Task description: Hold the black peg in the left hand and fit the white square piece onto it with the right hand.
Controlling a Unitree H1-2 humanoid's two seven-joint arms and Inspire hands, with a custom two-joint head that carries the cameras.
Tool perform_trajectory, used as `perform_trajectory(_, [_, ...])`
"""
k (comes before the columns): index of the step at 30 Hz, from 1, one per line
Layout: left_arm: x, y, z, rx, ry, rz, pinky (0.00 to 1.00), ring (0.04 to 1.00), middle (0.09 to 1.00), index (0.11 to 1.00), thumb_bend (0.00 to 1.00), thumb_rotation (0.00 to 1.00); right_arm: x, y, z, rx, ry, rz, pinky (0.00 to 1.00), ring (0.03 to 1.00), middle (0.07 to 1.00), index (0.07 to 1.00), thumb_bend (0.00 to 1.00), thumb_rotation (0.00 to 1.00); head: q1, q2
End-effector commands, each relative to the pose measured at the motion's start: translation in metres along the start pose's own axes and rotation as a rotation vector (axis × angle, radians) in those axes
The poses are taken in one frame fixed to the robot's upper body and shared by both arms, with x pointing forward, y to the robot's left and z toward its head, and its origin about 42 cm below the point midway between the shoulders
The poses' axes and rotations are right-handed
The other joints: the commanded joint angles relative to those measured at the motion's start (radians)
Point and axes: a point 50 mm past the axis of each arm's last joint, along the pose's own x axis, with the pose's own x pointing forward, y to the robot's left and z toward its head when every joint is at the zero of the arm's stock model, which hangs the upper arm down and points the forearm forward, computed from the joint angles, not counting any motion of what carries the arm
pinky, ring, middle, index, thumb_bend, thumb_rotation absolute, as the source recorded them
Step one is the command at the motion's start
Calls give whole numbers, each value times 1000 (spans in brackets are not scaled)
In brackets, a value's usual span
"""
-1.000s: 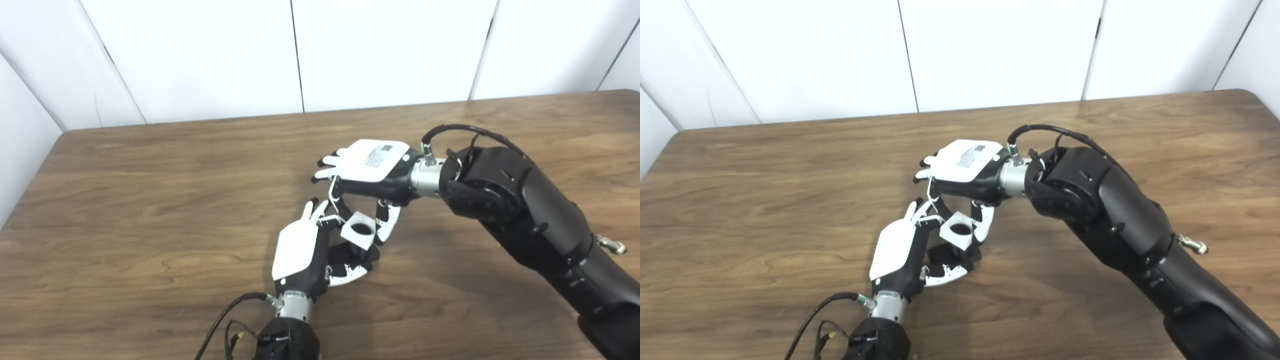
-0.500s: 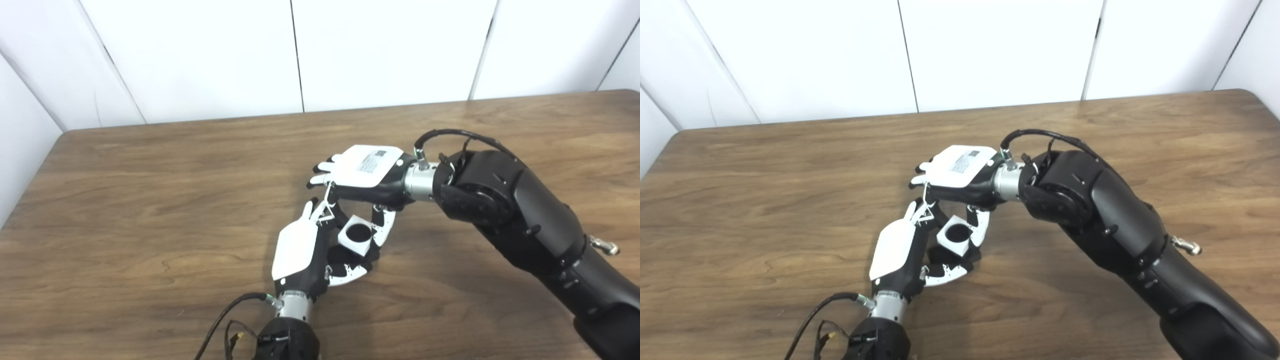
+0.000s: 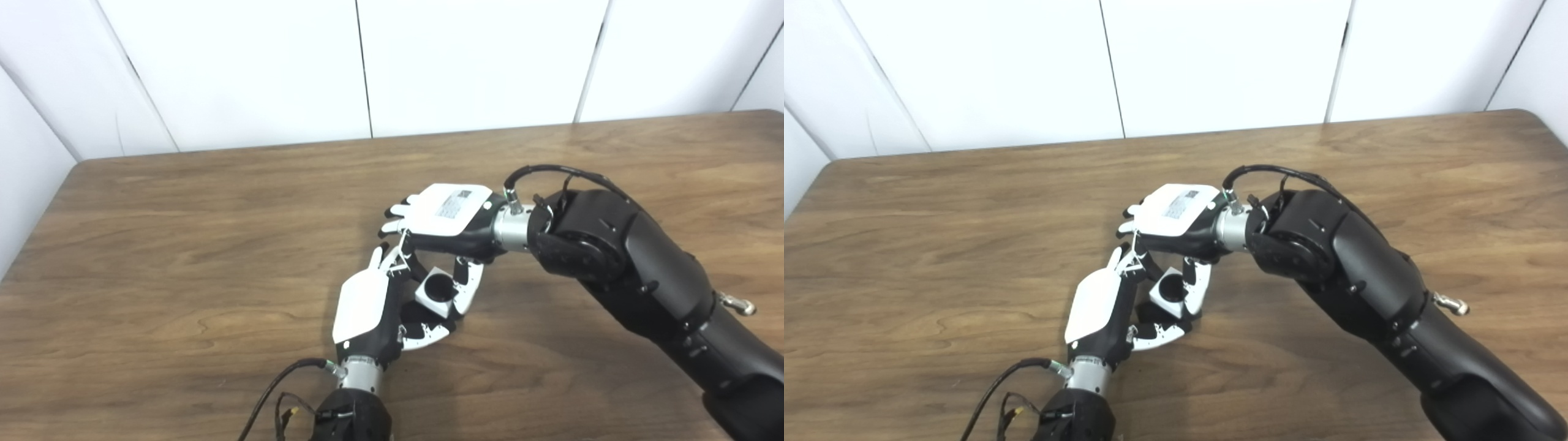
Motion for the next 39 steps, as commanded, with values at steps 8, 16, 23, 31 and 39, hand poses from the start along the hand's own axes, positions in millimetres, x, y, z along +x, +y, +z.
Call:
perform_trajectory(8, [-3,-6,-10,66,27,-8,886,986,916,585,657,139,-7,-16,-7,-26,7,-41,1000,1000,948,672,1000,371,-1,5])
perform_trajectory(16, [-5,-3,-8,74,34,0,871,971,910,699,802,277,-11,-19,-13,-28,33,-36,1000,1000,954,663,1000,420,-3,9])
perform_trajectory(23, [-6,0,-6,92,36,15,860,958,906,723,837,298,-14,-22,-17,-29,42,-53,1000,1000,951,653,1000,430,-3,13])
perform_trajectory(31, [-7,4,-6,81,41,31,859,955,906,744,858,283,-16,-27,-20,-15,57,-72,994,1000,952,646,1000,419,-5,14])
perform_trajectory(39, [-9,11,-8,69,48,34,885,968,917,753,860,280,-21,-30,-25,-8,71,-96,980,1000,943,644,1000,423,-4,14])
